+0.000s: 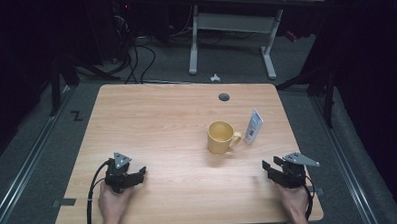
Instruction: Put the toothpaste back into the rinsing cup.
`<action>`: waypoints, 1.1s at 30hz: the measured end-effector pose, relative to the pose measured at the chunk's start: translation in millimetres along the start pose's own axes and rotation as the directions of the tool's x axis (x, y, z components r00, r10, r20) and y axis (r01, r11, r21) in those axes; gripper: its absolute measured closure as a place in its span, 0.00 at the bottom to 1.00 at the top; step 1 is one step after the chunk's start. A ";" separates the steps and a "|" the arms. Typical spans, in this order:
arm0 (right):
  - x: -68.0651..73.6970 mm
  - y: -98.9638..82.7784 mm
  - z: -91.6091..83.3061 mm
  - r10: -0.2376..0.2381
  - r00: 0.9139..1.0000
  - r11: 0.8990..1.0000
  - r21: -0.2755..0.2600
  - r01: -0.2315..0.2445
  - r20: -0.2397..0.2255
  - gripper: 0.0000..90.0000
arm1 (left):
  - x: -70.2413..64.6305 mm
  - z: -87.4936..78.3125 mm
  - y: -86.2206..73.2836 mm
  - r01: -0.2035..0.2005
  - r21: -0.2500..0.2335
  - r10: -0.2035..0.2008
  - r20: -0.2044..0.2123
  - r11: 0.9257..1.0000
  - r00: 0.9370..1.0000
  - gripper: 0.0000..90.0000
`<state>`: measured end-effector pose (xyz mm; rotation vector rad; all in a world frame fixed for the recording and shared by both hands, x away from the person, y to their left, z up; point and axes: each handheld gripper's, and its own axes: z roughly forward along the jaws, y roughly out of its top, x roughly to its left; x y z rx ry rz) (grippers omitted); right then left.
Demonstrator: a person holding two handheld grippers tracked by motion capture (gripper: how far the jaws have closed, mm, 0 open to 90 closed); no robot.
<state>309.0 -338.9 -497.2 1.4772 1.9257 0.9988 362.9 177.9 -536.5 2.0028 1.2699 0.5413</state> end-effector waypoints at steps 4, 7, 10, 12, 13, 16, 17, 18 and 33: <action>3.4 5.8 -0.3 -0.011 1.000 1.000 -0.010 0.011 -0.008 0.53 | -0.1 0.1 0.0 0.000 0.000 0.000 -0.001 1.000 1.000 0.27; 5.5 9.6 0.2 -0.013 1.000 1.000 -0.014 0.013 -0.013 0.53 | -0.1 0.1 0.0 0.000 -0.001 0.000 -0.001 1.000 1.000 0.27; 7.3 14.4 0.8 -0.019 1.000 1.000 -0.017 0.019 -0.017 0.53 | -0.1 0.1 0.0 0.000 -0.001 0.000 -0.001 1.000 1.000 0.27; 8.3 17.8 1.4 -0.025 1.000 0.999 -0.024 0.024 -0.018 0.53 | -0.1 0.1 0.0 0.000 0.000 0.000 -0.001 1.000 1.000 0.27; 8.9 19.5 1.5 -0.024 1.000 0.999 -0.023 0.024 -0.017 0.53 | -0.1 0.0 0.0 0.000 0.000 0.000 0.000 1.000 1.000 0.27; 9.7 22.9 2.2 -0.026 0.999 0.999 -0.030 0.025 -0.020 0.53 | -0.1 0.1 0.0 0.000 -0.001 0.000 -0.001 1.000 1.000 0.27; 10.4 26.7 2.8 -0.030 0.999 0.999 -0.033 0.029 -0.021 0.53 | -0.1 0.1 0.0 0.000 -0.001 0.000 -0.001 1.000 1.000 0.27; 10.6 28.6 3.2 -0.033 0.999 0.999 -0.039 0.032 -0.022 0.53 | -0.1 0.0 0.0 0.000 0.000 0.000 -0.001 1.000 1.000 0.27; 11.5 53.8 11.2 -0.047 0.999 0.998 -0.043 0.046 -0.022 0.54 | 0.0 0.1 0.1 0.000 0.000 0.000 -0.001 1.000 1.000 0.27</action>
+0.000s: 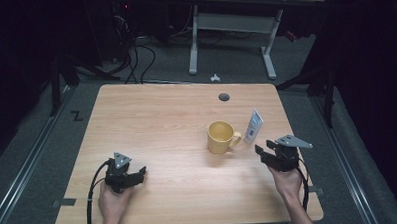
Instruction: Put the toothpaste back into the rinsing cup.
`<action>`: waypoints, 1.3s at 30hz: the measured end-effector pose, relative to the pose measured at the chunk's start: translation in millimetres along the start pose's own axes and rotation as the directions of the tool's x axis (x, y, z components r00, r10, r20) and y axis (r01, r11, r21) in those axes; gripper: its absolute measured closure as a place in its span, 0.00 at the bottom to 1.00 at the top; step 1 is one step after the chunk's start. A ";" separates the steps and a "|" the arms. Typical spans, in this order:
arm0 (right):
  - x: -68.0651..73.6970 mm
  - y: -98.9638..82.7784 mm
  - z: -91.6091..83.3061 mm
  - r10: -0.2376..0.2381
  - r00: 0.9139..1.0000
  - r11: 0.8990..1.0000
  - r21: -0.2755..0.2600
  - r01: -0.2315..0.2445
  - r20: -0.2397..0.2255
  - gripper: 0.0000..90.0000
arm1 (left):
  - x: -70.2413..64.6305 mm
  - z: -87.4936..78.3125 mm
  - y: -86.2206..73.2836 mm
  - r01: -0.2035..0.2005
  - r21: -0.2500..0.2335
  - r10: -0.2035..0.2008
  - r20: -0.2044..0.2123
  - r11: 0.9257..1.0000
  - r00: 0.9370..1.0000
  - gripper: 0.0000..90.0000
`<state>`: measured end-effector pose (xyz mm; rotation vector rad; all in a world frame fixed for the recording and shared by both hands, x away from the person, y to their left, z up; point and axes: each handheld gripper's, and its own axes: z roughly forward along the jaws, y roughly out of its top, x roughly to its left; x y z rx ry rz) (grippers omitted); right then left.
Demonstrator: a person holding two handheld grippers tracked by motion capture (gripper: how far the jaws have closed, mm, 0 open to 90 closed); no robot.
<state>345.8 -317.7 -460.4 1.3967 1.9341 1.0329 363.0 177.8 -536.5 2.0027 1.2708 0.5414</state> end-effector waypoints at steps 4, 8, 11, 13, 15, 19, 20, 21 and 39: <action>-1.9 10.4 4.9 -0.004 1.000 1.000 -0.003 0.004 0.014 0.52 | 0.0 -0.1 0.1 0.000 0.001 0.000 0.001 1.000 1.000 0.27; -3.7 16.0 7.9 0.007 1.000 1.000 -0.006 -0.007 0.017 0.52 | 0.0 0.0 0.0 0.000 0.000 0.000 0.000 1.000 1.000 0.27; -5.3 20.3 11.8 0.014 1.000 1.000 -0.001 -0.014 0.018 0.51 | 0.0 0.0 0.0 0.000 0.000 0.000 0.000 1.000 1.000 0.27; -6.5 22.4 13.9 0.014 1.000 1.000 -0.003 -0.014 0.018 0.51 | 0.0 -0.1 0.1 0.000 0.001 0.000 0.001 1.000 1.000 0.27; -8.4 24.0 17.7 0.026 1.000 1.000 0.000 -0.026 0.017 0.50 | 0.0 -0.1 0.1 0.000 0.001 0.000 0.000 1.000 1.000 0.27; -11.6 25.2 23.3 0.054 0.998 0.999 0.005 -0.054 0.015 0.49 | 0.0 0.0 0.1 0.001 0.001 -0.001 0.000 1.000 1.000 0.27; -12.3 26.1 24.2 0.061 0.998 0.998 0.011 -0.062 0.015 0.48 | 0.0 0.0 0.1 0.001 0.001 -0.001 0.000 1.000 1.000 0.27; -13.2 27.5 25.2 0.060 0.998 0.998 0.010 -0.060 0.014 0.48 | 0.0 0.0 0.2 0.001 0.002 -0.001 0.000 1.000 1.000 0.27; -15.3 59.4 42.1 0.054 0.998 0.998 0.019 -0.055 0.039 0.49 | 0.0 0.0 0.2 0.001 0.002 -0.001 0.000 1.000 1.000 0.27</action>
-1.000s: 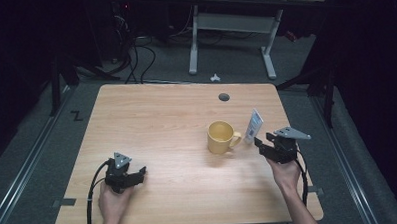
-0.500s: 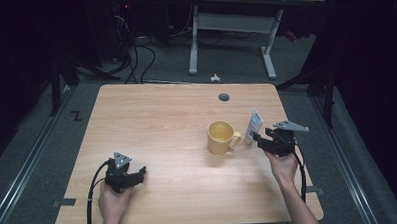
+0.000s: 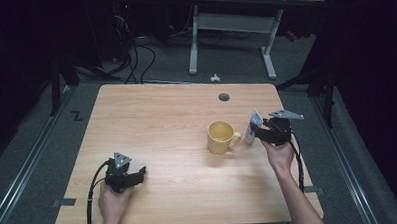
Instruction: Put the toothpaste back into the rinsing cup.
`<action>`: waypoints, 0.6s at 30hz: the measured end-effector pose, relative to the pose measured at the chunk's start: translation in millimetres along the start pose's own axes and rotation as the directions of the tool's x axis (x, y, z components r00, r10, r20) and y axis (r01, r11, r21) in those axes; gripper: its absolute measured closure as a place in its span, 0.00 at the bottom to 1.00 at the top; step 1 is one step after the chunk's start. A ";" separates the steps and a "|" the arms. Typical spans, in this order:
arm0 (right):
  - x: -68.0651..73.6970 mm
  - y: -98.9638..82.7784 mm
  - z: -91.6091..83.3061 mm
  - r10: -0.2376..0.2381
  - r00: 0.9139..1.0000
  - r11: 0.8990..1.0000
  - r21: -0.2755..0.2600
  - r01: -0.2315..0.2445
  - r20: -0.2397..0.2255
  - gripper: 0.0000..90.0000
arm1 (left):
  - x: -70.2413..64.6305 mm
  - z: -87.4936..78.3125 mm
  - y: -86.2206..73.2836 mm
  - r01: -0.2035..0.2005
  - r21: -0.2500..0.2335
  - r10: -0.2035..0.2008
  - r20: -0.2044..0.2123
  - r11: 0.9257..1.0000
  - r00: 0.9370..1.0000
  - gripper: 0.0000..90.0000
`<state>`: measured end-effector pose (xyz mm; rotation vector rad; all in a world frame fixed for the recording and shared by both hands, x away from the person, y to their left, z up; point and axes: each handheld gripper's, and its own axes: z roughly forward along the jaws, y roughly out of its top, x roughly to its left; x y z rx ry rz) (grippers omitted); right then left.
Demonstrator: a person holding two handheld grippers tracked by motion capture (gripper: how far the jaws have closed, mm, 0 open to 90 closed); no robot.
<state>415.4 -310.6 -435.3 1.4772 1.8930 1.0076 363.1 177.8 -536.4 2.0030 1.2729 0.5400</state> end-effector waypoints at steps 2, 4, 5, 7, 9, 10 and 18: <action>-0.7 0.9 1.7 -0.003 1.000 1.000 0.004 0.003 0.002 0.49 | 0.0 0.0 0.0 0.000 0.000 0.000 0.000 1.000 1.000 0.27; -1.2 3.4 6.2 -0.001 1.000 1.000 0.010 0.001 0.007 0.51 | 0.0 0.0 0.0 0.000 0.000 0.000 0.000 1.000 1.000 0.27; -1.4 4.3 7.7 -0.002 1.000 1.000 0.013 0.002 0.005 0.51 | 0.0 0.0 0.0 0.000 0.000 0.000 0.000 1.000 1.000 0.27; -1.5 5.2 9.1 -0.002 1.000 1.000 0.014 0.002 0.004 0.52 | 0.0 0.0 0.0 0.000 0.000 0.000 0.000 1.000 1.000 0.27; -1.6 7.1 13.4 -0.001 1.000 1.000 0.024 0.001 0.001 0.53 | 0.0 0.0 0.0 0.000 0.000 0.000 0.000 1.000 1.000 0.27; -1.6 7.1 13.4 -0.001 1.000 1.000 0.024 0.001 0.001 0.53 | 0.0 0.0 0.0 0.000 0.000 0.000 0.000 1.000 1.000 0.27; -4.5 7.2 20.5 0.010 1.000 0.999 0.033 -0.009 -0.006 0.59 | 0.0 0.0 0.0 0.000 0.000 0.000 0.000 1.000 1.000 0.27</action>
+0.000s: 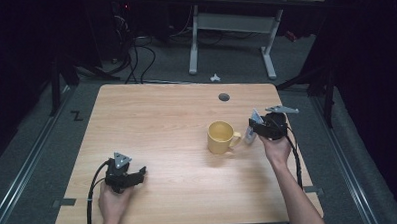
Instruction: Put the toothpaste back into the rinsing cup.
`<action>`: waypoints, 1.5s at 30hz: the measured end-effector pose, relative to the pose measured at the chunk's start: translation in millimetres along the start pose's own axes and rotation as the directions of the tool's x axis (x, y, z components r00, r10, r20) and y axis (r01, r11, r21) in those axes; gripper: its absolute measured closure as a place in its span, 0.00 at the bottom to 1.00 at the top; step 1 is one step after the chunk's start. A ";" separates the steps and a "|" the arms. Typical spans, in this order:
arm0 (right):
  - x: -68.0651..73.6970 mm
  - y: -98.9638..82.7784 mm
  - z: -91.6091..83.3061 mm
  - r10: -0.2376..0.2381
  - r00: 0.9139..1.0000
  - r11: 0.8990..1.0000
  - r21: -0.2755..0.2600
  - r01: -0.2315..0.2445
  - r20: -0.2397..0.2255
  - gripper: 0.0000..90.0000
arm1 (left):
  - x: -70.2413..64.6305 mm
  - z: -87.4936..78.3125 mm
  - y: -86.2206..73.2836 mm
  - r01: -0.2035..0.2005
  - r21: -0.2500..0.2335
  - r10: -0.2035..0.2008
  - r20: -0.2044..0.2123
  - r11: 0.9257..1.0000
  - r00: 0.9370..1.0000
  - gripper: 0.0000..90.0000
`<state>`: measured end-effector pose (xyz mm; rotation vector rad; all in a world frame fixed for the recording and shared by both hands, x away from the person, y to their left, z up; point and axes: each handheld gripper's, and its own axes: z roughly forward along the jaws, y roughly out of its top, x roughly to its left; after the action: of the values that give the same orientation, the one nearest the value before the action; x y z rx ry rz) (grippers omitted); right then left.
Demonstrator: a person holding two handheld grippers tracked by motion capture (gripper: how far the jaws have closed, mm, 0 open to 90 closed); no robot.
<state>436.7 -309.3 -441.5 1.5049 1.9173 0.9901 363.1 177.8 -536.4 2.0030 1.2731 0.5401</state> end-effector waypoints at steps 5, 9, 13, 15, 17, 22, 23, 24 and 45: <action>1.2 -0.8 5.5 -0.004 1.000 1.000 0.006 0.004 -0.018 0.65 | 0.0 0.0 0.0 0.000 0.000 0.000 0.000 1.000 1.000 0.27; -0.6 -1.8 9.3 -0.001 1.000 1.000 0.016 0.002 -0.018 0.69 | 0.0 0.0 0.0 0.000 0.000 0.000 0.000 1.000 1.000 0.27; -2.3 -1.5 9.7 -0.003 1.000 1.000 0.019 0.004 -0.024 0.72 | 0.0 0.0 0.0 0.000 0.000 0.000 0.000 1.000 1.000 0.27; -2.2 -1.6 9.5 -0.010 1.000 1.000 0.019 0.010 -0.025 0.74 | 0.0 0.0 0.0 0.000 0.000 0.000 0.000 1.000 1.000 0.27; -2.2 -1.5 9.2 -0.021 0.999 1.000 0.019 0.021 -0.024 0.75 | 0.0 0.0 0.0 0.000 0.000 0.000 0.000 1.000 1.000 0.27; -1.1 -0.1 8.9 -0.052 0.998 0.998 0.029 0.053 -0.024 0.77 | 0.0 0.0 0.0 0.000 0.000 0.000 0.000 1.000 1.000 0.27; -1.2 0.4 9.0 -0.059 0.998 0.998 0.031 0.060 -0.026 0.77 | 0.0 0.0 0.0 0.000 0.000 0.000 0.000 1.000 1.000 0.27; -1.3 0.7 8.9 -0.065 0.998 0.997 0.034 0.066 -0.027 0.78 | 0.0 0.0 0.0 0.000 0.000 0.000 0.000 1.000 1.000 0.27; 1.2 12.5 -5.4 -0.159 0.985 0.986 0.039 0.162 -0.073 0.79 | 0.0 0.0 0.0 0.000 0.000 0.000 0.000 1.000 1.000 0.27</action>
<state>439.7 -307.9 -428.2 1.3312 2.0866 0.9443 363.1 177.8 -536.4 2.0031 1.2728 0.5401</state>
